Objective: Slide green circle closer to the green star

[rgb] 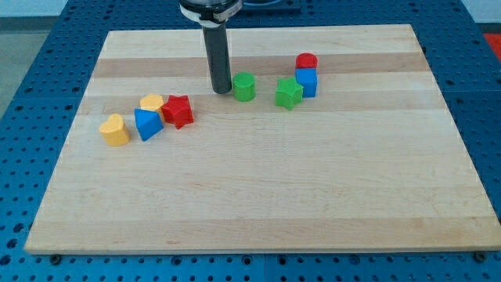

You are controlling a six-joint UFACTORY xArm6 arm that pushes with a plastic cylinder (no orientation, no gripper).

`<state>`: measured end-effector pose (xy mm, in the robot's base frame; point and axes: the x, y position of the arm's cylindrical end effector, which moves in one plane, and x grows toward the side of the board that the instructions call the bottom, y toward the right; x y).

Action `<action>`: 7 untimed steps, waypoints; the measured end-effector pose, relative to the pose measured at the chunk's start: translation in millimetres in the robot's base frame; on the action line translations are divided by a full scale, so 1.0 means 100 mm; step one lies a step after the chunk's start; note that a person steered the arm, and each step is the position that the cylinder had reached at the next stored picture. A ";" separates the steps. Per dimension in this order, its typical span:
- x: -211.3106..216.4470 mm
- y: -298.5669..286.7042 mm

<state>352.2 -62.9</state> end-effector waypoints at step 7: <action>0.00 0.32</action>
<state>352.6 -30.6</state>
